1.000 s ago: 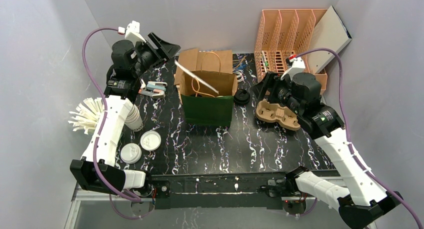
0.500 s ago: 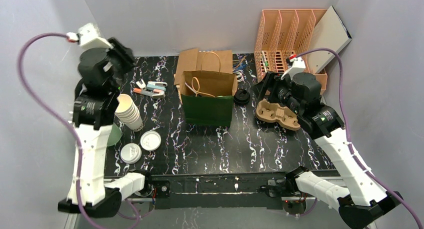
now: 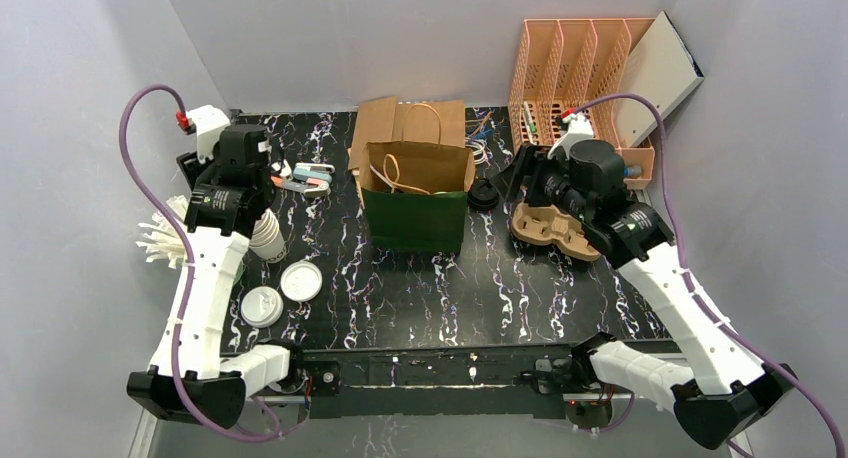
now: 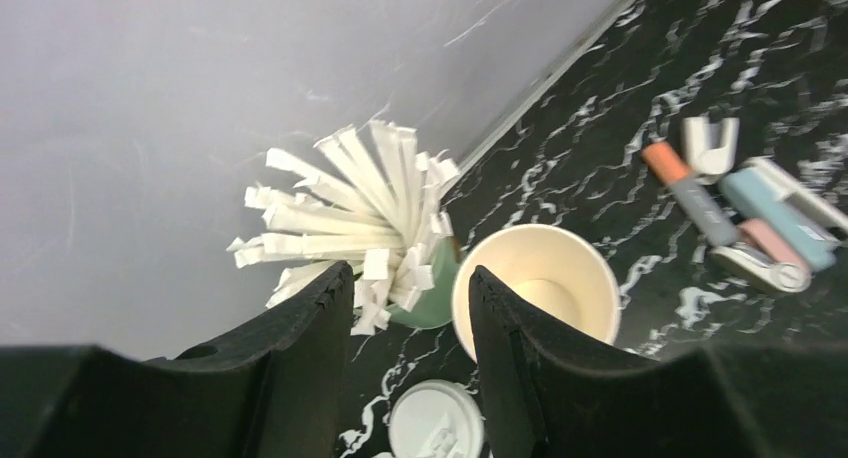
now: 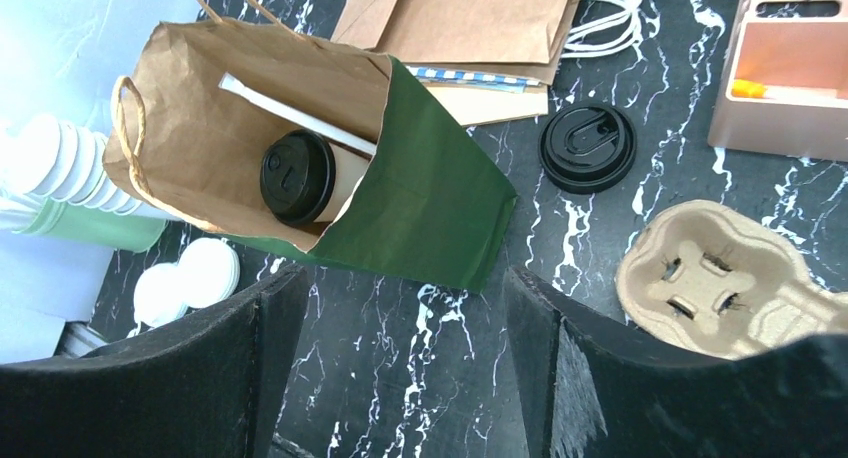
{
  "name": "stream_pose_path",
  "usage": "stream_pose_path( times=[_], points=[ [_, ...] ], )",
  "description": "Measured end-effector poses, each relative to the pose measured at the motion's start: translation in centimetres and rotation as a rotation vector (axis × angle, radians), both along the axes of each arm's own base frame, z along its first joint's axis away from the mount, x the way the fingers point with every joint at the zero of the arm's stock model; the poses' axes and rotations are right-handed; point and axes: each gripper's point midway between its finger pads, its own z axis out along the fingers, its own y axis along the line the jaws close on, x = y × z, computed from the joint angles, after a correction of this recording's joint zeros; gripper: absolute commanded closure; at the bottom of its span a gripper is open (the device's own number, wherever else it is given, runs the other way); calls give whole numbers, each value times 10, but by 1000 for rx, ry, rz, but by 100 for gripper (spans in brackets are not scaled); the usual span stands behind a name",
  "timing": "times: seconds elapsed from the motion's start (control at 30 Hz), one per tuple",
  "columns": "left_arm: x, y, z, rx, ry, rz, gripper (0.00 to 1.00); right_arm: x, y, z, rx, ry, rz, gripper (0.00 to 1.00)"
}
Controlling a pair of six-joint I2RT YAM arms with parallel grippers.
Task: Pack the takeout coffee
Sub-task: Place the straw in the takeout bag, then pick up the straw from the storage cup.
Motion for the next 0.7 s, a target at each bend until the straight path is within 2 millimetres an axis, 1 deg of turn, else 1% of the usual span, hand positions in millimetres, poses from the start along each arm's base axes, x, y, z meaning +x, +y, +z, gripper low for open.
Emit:
stream_pose_path(
  times=[0.07,0.17,0.23,0.3,0.37,0.5,0.53,0.6,0.7],
  points=[
    [-5,11,-17,8,48,43,60,1,4,-5,-5,16,13,21],
    [-12,39,-28,-14,56,140,64,1,9,-10,-11,31,26,21],
    [-19,62,-36,-33,46,218,67,0,10,-11,-11,35,29,22],
    [-24,75,-44,-45,51,261,71,0,10,-10,-11,36,28,21],
    [-22,81,-50,-59,50,272,73,-1,9,-10,-13,39,27,22],
    [-11,89,-59,-86,40,269,81,-2,8,-9,-14,42,27,22],
    [-8,90,-60,-92,39,266,81,-2,8,-8,-14,42,27,22],
    [-1,91,-65,-105,41,257,81,-2,8,-7,-14,40,27,22],
    [7,89,-72,-129,47,236,73,-2,8,-7,-15,41,26,22]
  ],
)
